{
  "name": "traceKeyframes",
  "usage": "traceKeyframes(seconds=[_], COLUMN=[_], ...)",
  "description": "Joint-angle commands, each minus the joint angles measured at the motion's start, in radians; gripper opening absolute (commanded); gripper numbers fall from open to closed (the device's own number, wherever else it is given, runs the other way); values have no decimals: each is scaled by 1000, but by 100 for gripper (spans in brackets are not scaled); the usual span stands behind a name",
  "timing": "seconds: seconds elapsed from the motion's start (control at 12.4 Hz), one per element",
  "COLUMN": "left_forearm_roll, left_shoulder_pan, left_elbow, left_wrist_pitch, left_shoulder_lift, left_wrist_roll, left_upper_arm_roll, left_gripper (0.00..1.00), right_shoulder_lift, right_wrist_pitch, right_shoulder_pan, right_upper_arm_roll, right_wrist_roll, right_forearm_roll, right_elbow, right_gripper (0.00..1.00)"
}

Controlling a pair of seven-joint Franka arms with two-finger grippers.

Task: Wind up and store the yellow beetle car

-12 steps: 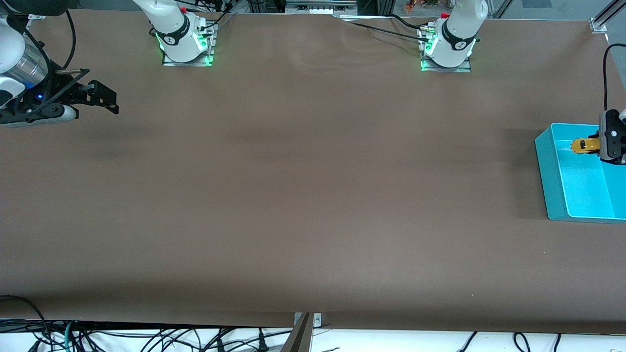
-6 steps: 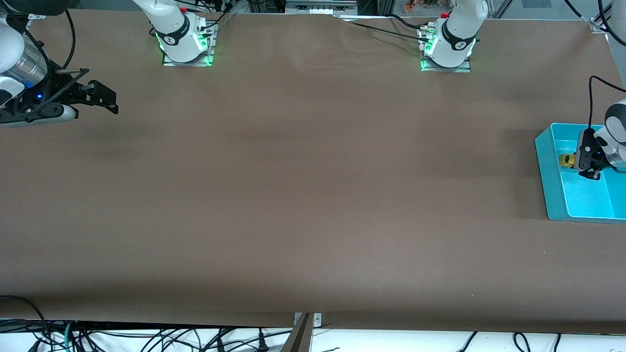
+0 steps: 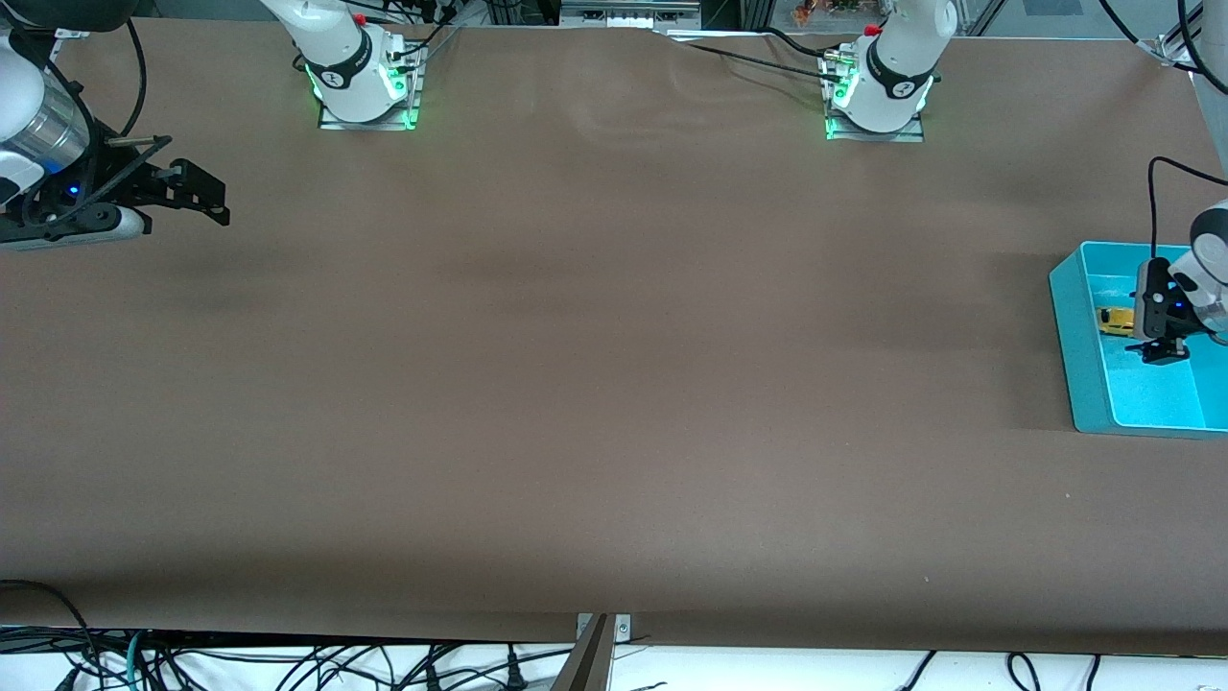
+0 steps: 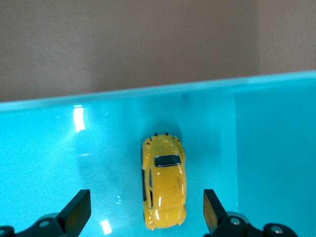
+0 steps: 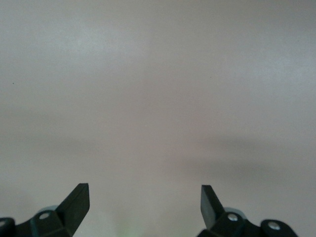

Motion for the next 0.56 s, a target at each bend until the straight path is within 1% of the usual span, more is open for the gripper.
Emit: traceKeyframes(seconds=[0.0,0.16,0.32,0.4,0.48], left_forearm_roll=[-69,-83,-84,-84,-84], left_shoulder_pan=[-11,-28,-39,-60,-98], left_elbow=[52,52,44,40,41], left_wrist_pitch=[-163,-271,-386,-420,-438], left_shoulder_lift=[-93,-188,-265,-300,-328], left_wrist_roll=[-15,-209,-433,-587,-706], left_upper_arm_roll=[-8,-18,-86,-123,-137], left_gripper=[100,100,100,100,100], right_shoulder_lift=[-2,-2,-2,-2,-2], right_wrist_pitch=[-6,-6,-6,-6,-6], right_shoulder_pan=[7,7,7,7,7], right_upper_arm_roll=[-5,-6,-5,-5,-5], right_wrist_roll=[-4,-5,-4,-4,-4], right_forearm_roll=[-10,-10,-10,-10,-10], right_elbow=[7,7,7,7,6], right_gripper=[100,100,100,100,100])
